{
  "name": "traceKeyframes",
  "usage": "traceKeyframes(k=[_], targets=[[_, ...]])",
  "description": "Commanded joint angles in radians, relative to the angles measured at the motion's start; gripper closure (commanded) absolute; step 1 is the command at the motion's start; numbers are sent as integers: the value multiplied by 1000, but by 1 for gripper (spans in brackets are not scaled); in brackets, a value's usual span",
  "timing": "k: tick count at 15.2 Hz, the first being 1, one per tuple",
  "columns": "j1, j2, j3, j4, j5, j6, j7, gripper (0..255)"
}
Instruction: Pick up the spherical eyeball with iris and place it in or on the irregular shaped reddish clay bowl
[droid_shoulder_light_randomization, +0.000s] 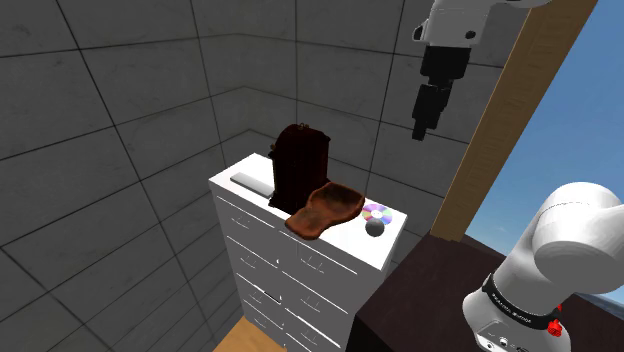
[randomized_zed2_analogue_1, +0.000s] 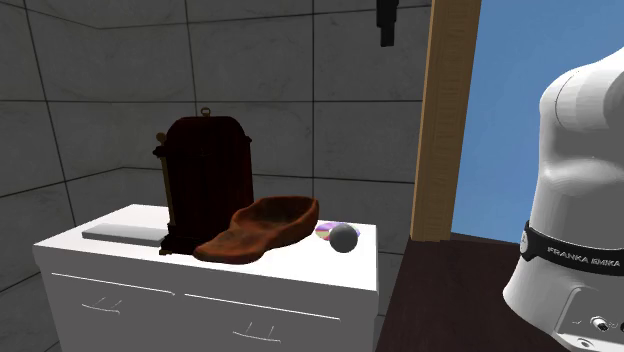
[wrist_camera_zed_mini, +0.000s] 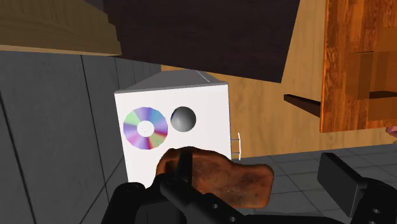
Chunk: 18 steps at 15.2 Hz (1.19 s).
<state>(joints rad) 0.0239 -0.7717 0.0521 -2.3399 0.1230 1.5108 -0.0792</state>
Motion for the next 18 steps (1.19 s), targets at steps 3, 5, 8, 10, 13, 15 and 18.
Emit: traceKeyframes(k=[3,5,8,10,13,15,18], targets=[[-1,7,-1,-61,-5,64,-15,0],[-3,21,-2,-117,-10,131,-31,0],[-6,52,-4,-194,-17,234,-53,0],[-8,82,-5,-239,-21,306,-67,0],[-11,141,-8,-298,-28,418,-88,0],[-14,190,-10,-330,-32,496,-102,0],[-19,278,-12,-367,-39,617,-122,0]])
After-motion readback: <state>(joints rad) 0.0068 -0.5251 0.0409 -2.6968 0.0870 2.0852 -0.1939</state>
